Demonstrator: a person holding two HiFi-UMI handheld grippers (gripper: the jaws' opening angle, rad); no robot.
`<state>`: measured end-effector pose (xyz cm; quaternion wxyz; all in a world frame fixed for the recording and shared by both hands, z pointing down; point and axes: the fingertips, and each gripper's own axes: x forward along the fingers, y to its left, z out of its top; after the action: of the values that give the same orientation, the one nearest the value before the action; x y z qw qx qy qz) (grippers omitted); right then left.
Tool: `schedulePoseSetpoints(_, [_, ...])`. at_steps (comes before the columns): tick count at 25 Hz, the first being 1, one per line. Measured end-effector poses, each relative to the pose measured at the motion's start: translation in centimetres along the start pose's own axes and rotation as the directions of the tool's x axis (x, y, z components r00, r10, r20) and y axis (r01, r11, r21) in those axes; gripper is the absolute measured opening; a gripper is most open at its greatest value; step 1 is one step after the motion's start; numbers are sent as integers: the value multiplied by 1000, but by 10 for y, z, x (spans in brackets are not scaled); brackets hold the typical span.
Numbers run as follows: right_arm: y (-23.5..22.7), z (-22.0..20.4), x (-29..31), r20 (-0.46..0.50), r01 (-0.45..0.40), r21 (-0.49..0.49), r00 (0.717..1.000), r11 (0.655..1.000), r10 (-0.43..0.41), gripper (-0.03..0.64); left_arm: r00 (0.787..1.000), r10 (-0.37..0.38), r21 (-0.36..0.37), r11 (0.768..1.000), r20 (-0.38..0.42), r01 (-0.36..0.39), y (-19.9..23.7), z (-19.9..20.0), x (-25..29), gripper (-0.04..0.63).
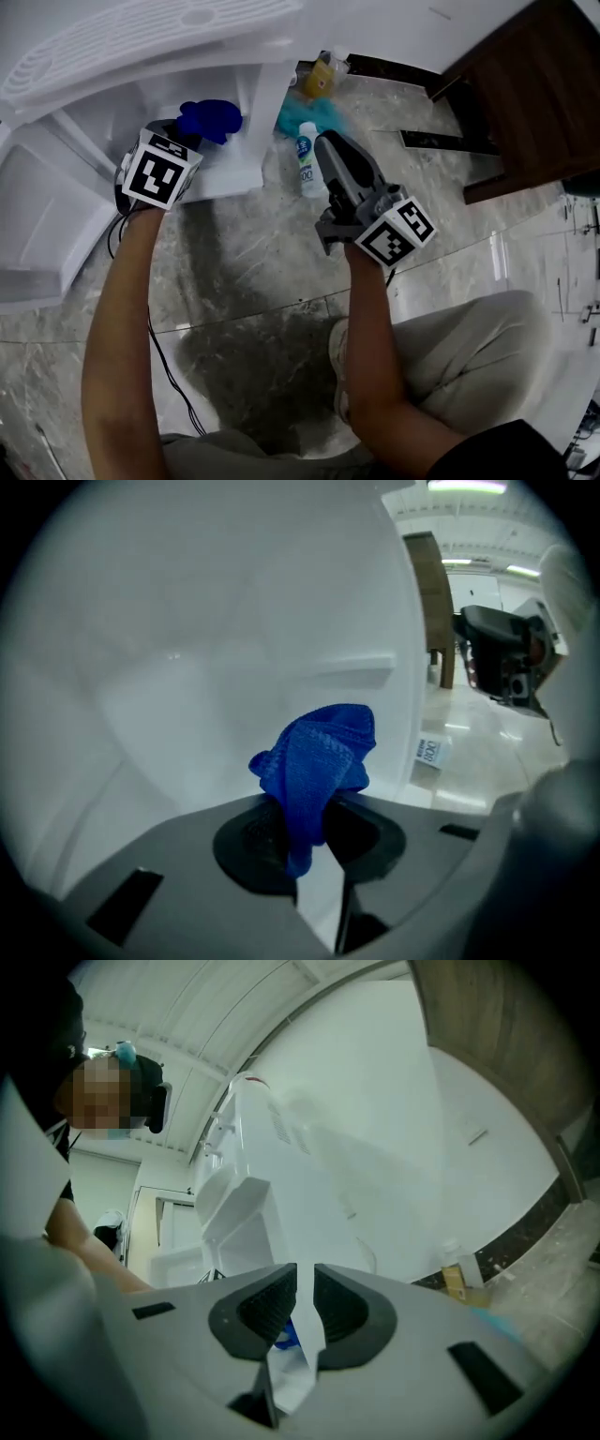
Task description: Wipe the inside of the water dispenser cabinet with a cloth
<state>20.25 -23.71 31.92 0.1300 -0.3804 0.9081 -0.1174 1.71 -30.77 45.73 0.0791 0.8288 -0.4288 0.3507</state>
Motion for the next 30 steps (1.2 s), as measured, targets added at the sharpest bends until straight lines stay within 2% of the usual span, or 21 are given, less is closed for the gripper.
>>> schedulePoseSetpoints(3, [-9, -5, -1, -18, 8, 2, 1000, 1000, -8, 51, 999, 36, -29, 999, -36, -38, 11, 6, 22, 80])
schedulePoseSetpoints(5, [-13, -8, -3, -29, 6, 10, 1000, 1000, -6, 51, 998, 45, -64, 997, -33, -47, 13, 14, 37, 80])
schedulePoseSetpoints(11, [-31, -11, -13, -69, 23, 1, 997, 1000, -23, 51, 997, 54, -201, 979, 63, -40, 19, 31, 68, 81])
schedulePoseSetpoints(17, [-41, -19, -22, -101, 32, -12, 994, 999, -33, 51, 989, 116, -226, 969, 87, -94, 25, 32, 92, 80])
schedulePoseSetpoints(20, [-38, -20, -22, -109, 28, -12, 994, 1000, -29, 51, 983, 180, -229, 959, 45, -165, 28, 30, 98, 80])
schedulePoseSetpoints(21, [-37, -19, -22, -110, 23, -14, 994, 1000, -24, 51, 983, 181, -226, 960, 38, -168, 27, 28, 99, 80])
schedulePoseSetpoints(23, [-35, -18, -20, -113, 12, -22, 993, 1000, -15, 51, 992, 115, -191, 976, 55, -103, 20, 29, 99, 73])
schedulePoseSetpoints(25, [-32, -18, -17, -117, 3, -28, 993, 1000, -6, 51, 992, -26, -131, 990, 127, 43, 5, 34, 89, 71])
schedulePoseSetpoints(26, [-30, -19, -17, -115, 0, -26, 993, 1000, -3, 51, 979, -106, -104, 987, 174, 125, -4, 36, 80, 71])
schedulePoseSetpoints(28, [-25, -21, -15, -113, -10, -15, 994, 1000, 8, 51, 935, -238, -72, 962, 263, 265, -18, 37, 62, 71])
schedulePoseSetpoints(29, [-22, -24, -14, -117, -17, -13, 993, 1000, 15, 51, 917, -272, -66, 951, 292, 303, -21, 37, 57, 71])
schedulePoseSetpoints(30, [-19, -27, -12, -127, -24, -15, 992, 1000, 22, 51, 911, -278, -70, 947, 304, 312, -22, 37, 55, 71])
